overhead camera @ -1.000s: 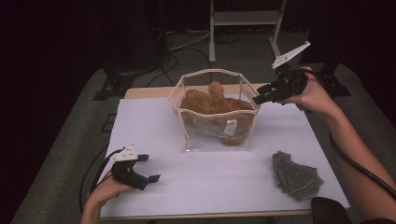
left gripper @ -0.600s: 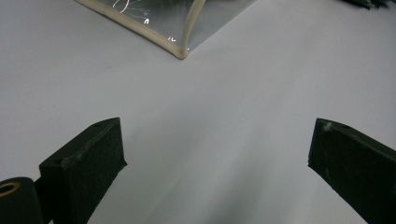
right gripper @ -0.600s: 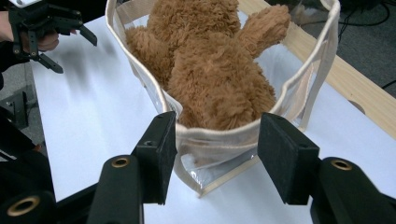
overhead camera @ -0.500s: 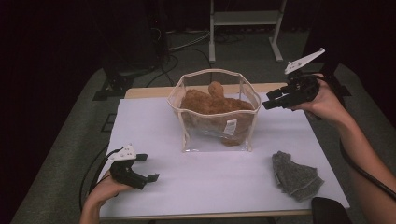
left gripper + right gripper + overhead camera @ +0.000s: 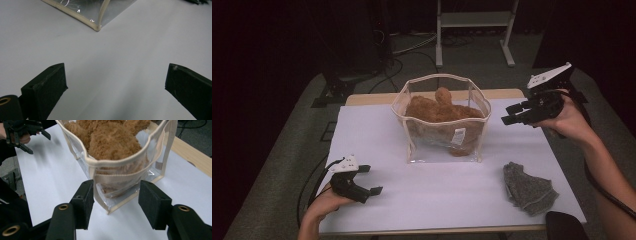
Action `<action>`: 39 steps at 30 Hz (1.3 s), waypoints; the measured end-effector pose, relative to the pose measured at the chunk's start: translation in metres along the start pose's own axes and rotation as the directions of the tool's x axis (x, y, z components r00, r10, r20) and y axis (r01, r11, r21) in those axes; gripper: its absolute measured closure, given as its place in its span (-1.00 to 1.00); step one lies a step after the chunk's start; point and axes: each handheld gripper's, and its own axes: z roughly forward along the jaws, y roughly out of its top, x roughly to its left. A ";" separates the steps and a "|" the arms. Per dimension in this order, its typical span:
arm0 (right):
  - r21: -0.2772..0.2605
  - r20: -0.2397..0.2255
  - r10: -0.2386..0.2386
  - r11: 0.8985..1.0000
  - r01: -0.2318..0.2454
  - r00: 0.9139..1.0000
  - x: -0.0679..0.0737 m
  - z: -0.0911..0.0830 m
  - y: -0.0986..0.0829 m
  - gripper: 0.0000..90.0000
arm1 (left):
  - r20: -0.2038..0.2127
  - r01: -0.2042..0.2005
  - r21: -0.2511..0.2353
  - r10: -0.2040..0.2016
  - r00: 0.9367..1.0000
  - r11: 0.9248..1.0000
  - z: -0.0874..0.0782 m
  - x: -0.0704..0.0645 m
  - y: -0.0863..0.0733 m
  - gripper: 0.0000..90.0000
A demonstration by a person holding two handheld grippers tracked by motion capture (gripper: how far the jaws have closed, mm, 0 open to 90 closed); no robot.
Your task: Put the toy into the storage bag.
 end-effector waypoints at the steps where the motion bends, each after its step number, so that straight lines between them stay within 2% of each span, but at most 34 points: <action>1: -0.003 -0.002 0.001 1.000 -0.001 1.000 -0.001 0.000 -0.002 -0.01 | 0.001 0.001 0.001 -0.001 1.000 1.000 0.000 0.000 0.000 -0.94; 22: 0.009 -0.020 0.062 0.998 -0.062 0.998 -0.007 0.009 -0.039 -0.05 | -0.003 -0.001 0.000 0.001 1.000 1.000 0.000 0.001 0.000 -0.94; 39: 0.010 -0.052 0.126 0.992 -0.125 0.991 -0.013 0.026 -0.077 -0.06 | -0.004 0.001 0.003 -0.001 1.000 1.000 0.000 0.000 0.000 -0.94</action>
